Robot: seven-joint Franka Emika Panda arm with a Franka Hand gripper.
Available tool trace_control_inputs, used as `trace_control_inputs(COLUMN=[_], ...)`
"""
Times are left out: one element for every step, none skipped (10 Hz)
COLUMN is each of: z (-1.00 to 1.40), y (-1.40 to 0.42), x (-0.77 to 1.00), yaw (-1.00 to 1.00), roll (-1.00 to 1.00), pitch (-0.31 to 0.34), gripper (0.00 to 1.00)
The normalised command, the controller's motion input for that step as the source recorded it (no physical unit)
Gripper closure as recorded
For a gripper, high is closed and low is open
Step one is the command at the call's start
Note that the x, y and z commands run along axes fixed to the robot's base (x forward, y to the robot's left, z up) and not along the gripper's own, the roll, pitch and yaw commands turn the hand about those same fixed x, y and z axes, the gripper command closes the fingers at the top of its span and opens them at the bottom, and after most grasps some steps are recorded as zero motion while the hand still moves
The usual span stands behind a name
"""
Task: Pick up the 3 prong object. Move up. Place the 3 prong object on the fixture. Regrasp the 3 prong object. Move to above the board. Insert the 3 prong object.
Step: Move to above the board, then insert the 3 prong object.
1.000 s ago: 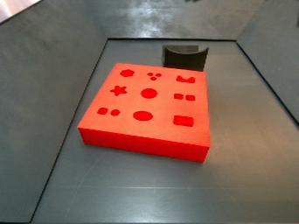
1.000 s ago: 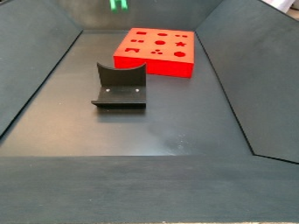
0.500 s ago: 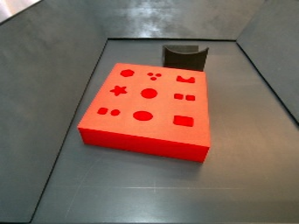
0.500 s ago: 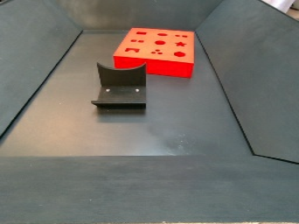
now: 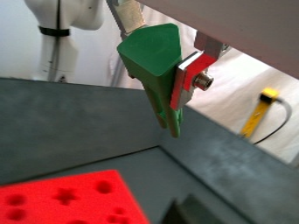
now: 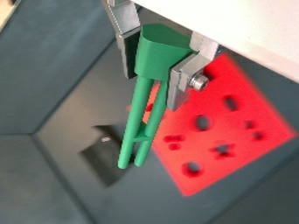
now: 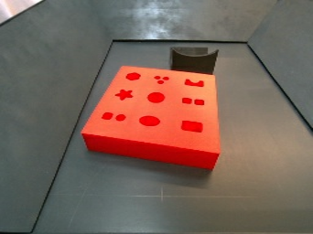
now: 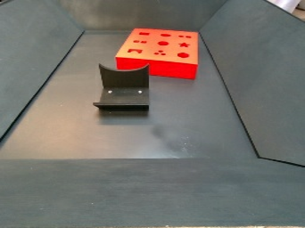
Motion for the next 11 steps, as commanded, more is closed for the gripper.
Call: trace_control_inputs(z=[0.1, 0.06, 0.03, 0.01, 0.01, 0.0, 0.0, 0.0, 0.0, 0.0, -0.03], y=[-0.16, -0.07, 0.02, 0.03, 0.04, 0.05, 0.05, 0.05, 0.04, 0.03, 0.0], x=[-0.74, -0.57, -0.33, -0.21, -0.15, -0.13, -0.11, -0.1, -0.09, -0.07, 0.0], yaw=[-0.12, -0.13, -0.13, -0.15, -0.15, -0.15, -0.15, -0.1, -0.06, -0.05, 0.0], roll=[-1.0, -1.0, -1.0, -1.0, -1.0, -1.0, -0.97, -0.67, -0.47, -0.36, 0.0], pitch=[-0.224, -0.233, -0.236, -0.235, -0.234, -0.236, -0.236, -0.177, -0.136, -0.112, -0.04], gripper=[1.0, 1.0, 1.0, 1.0, 1.0, 1.0, 1.0, 1.0, 1.0, 1.0, 1.0])
